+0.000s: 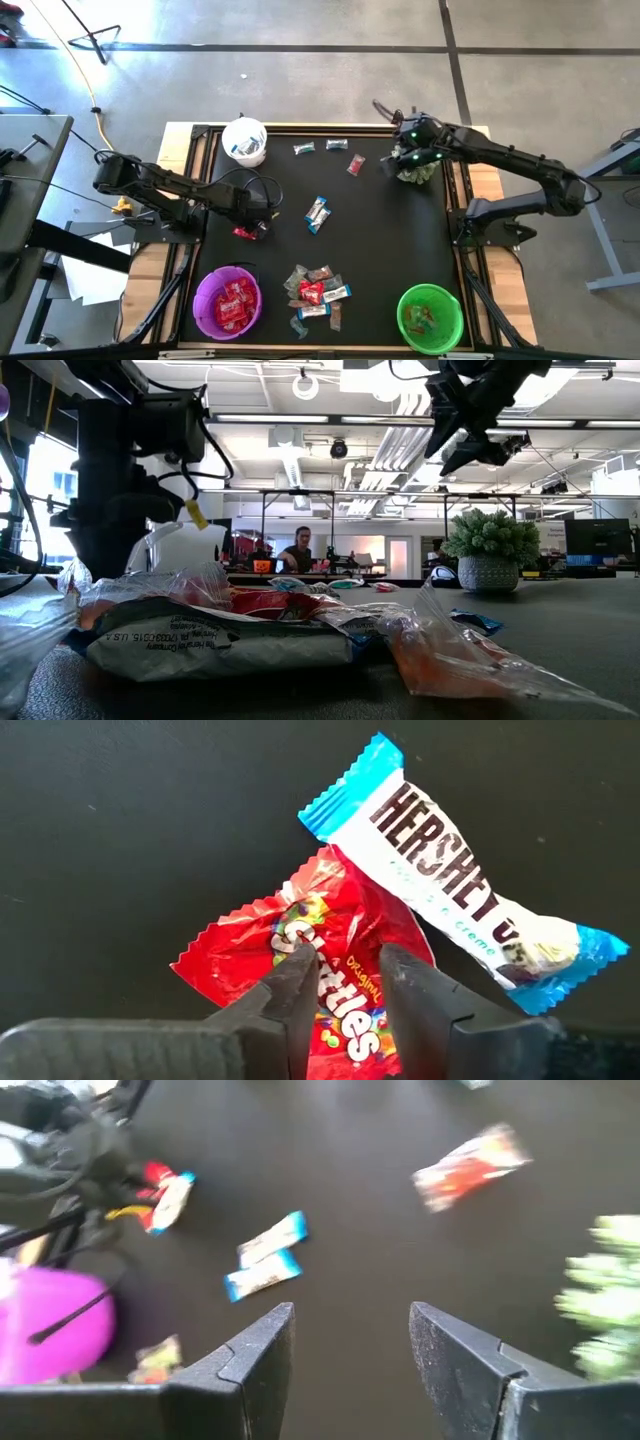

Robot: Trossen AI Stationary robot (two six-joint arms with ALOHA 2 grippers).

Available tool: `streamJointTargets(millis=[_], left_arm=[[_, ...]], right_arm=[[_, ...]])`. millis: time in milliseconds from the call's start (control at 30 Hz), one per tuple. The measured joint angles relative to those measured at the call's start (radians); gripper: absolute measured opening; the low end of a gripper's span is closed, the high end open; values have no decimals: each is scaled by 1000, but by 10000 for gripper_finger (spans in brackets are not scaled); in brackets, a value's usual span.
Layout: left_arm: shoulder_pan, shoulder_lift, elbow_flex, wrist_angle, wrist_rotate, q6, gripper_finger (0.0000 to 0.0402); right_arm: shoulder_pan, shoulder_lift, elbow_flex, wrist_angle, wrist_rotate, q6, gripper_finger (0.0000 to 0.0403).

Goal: Sort candy
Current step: Put the red candy into the violet bucket

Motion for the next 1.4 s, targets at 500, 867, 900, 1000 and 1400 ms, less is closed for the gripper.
streamJointTargets(millis=[500, 867, 900, 1000, 1400], left_arm=[[68, 1, -2, 96, -38, -40, 111], [94, 2, -3, 266, -13, -102, 111], [94, 2, -3, 278, -13, -110, 111], [94, 2, -3, 318, -13, -115, 111], [94, 8, -2, 386, -4, -98, 111]], right_arm=[[205, 348, 0, 506, -164, 153, 195], [283, 505, 0, 695, -178, 214, 195], [285, 517, 0, 708, -178, 224, 195], [292, 550, 0, 761, -178, 246, 195], [296, 595, 0, 839, -184, 273, 195]])
